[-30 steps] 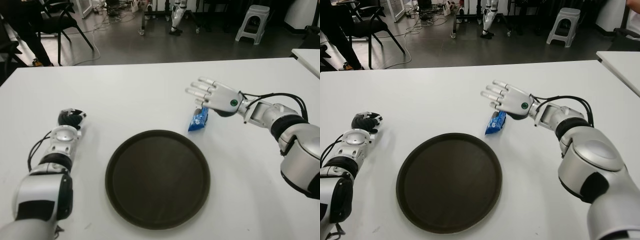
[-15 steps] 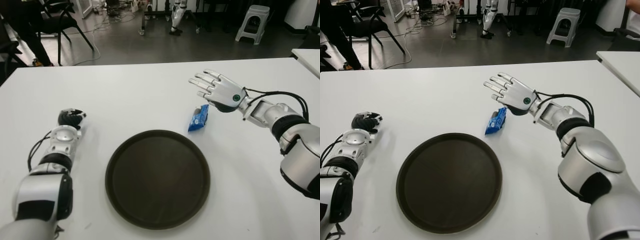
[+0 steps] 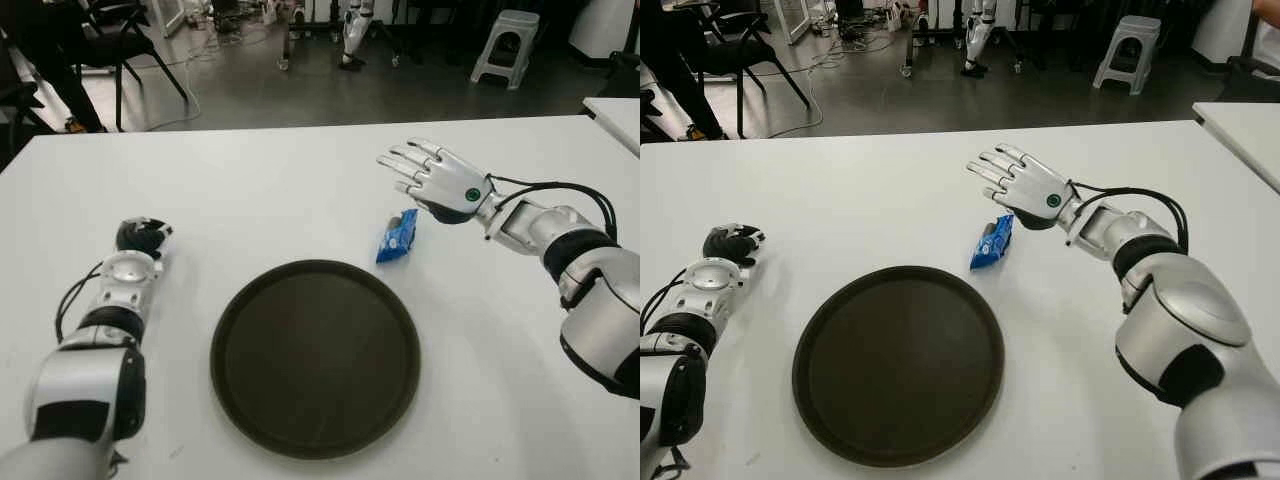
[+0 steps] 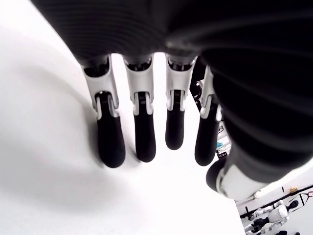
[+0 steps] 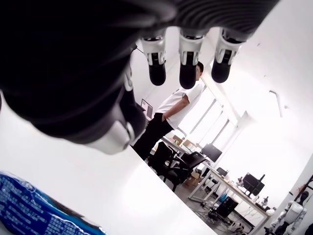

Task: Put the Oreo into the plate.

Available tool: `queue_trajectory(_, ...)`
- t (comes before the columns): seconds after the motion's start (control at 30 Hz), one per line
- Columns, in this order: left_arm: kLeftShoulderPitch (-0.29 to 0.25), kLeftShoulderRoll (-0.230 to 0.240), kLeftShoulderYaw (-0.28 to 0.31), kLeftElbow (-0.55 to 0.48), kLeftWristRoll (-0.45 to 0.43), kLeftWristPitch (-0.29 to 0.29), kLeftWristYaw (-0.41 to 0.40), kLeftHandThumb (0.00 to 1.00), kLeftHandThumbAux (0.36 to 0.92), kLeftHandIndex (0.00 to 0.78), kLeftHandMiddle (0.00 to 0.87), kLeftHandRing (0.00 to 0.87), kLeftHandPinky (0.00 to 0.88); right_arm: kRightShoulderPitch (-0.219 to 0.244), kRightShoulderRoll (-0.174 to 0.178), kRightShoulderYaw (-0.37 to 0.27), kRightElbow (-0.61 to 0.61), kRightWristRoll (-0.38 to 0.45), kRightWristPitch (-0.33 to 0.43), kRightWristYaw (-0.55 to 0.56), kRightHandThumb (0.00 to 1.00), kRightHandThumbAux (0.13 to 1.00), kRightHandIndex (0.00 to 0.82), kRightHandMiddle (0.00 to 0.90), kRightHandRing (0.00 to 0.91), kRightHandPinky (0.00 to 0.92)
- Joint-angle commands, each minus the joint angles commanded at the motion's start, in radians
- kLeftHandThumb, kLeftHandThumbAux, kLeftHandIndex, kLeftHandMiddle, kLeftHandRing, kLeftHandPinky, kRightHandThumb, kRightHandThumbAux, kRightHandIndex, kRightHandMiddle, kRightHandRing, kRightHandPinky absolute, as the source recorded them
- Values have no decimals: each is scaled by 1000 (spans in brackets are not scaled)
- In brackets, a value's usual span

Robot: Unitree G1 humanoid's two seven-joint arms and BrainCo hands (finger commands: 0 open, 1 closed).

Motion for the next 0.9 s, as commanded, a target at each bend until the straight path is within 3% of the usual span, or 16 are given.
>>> queue_trajectory(0.4, 3, -2, 5, 0, -3, -7, 5, 688, 717, 412, 248, 244, 209, 3, 3, -9, 1, 8, -14, 34, 700, 726, 414, 43, 64, 78)
queue_trajectory(0.57, 2, -2, 4, 0, -1, -5, 6, 687, 718, 410, 266, 273, 234, 0, 6, -21, 6, 23, -21, 132, 685, 730, 403, 12, 27, 45)
queue_trajectory(0.67, 2, -2, 2, 0, 1, -2, 6, 686, 718, 409, 269, 275, 227, -2, 5, -28, 4, 33, -27, 177, 468, 724, 143, 3, 8, 16)
queue_trajectory(0.77, 1, -1, 0, 1, 2, -1, 2, 686, 718, 410, 261, 254, 191, -2, 4, -40, 1, 50, -39, 213, 389, 711, 46, 1, 2, 5)
queue_trajectory(0.9, 1, 0, 2, 1, 0, 0, -3, 686, 717, 412, 275, 267, 210, -1, 2, -53, -2, 67, -58, 243, 351, 694, 12, 0, 0, 1)
